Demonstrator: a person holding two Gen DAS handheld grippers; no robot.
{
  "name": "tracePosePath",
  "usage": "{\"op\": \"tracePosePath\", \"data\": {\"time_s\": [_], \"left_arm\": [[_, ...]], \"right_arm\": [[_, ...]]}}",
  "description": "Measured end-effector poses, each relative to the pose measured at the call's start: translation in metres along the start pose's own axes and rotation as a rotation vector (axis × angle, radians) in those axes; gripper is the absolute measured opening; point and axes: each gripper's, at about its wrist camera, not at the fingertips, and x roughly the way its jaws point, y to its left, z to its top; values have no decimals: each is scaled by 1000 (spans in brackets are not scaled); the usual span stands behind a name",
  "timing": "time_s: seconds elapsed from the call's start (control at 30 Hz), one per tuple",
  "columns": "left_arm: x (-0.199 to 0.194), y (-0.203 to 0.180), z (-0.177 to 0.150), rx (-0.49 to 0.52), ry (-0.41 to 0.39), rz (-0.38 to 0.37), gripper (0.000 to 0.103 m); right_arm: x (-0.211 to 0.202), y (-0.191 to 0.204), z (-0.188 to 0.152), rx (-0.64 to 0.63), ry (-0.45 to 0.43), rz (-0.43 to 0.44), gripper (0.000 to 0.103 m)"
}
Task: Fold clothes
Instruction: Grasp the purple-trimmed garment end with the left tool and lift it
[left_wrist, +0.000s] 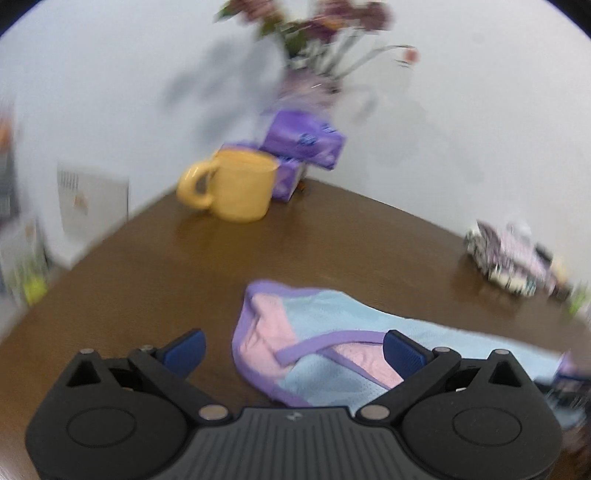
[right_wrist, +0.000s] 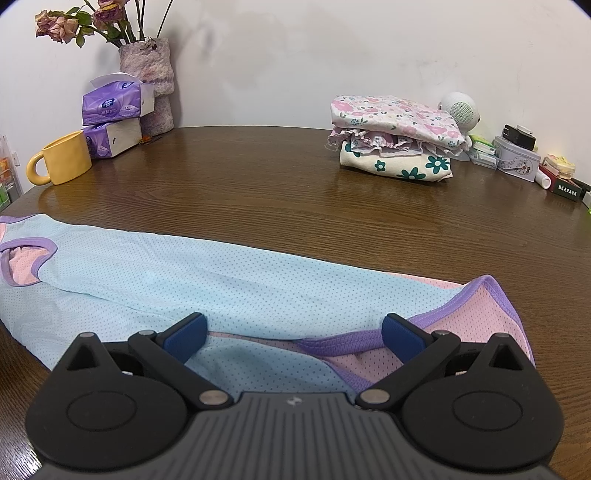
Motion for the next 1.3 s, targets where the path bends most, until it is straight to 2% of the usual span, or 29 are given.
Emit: {"op": "tracePosePath", "data": {"time_s": [0.07, 0.13, 0.23, 0.3, 0.37, 0.4, 0.43, 0.5, 0.6, 0.73, 1.03, 1.23, 1.3], "left_arm": [[9, 11, 4, -90, 32, -17, 101], [20, 14, 8, -97, 33, 4, 98], [40, 10, 13, -33, 55, 49, 93], [46, 5, 14, 16, 46, 78, 91], [49, 2, 14, 34, 40, 87, 85], [49, 2, 13, 31, 39, 85, 72], [49, 2, 13, 28, 38, 82, 47], [49, 1, 12, 22, 36, 76, 22], [49, 0, 10, 14, 32, 68, 23], [49, -1, 8, 6, 31, 58, 15], [45, -8, 8, 51, 10, 57, 9], [41, -19, 9, 120, -10, 76, 8], [42, -17, 9, 100, 3, 79, 13]], "right_arm": [[0, 0, 0, -1, -4, 10, 103], [-2, -1, 0, 2, -9, 25, 103], [-6, -2, -2, 12, -22, 53, 103], [-12, -2, -3, 9, -45, 73, 103], [-20, -1, -4, -1, -72, 90, 103], [-23, 0, -5, -9, -86, 98, 103], [-26, 1, -5, -24, -100, 101, 103], [-33, 4, -5, -56, -128, 105, 103], [-31, 8, -3, -86, -126, 98, 103], [-25, 11, -1, -102, -113, 95, 102], [-21, 12, -2, -92, -104, 94, 101], [-18, 10, -1, -73, -97, 99, 101], [-17, 9, -1, -64, -95, 102, 101]]}}
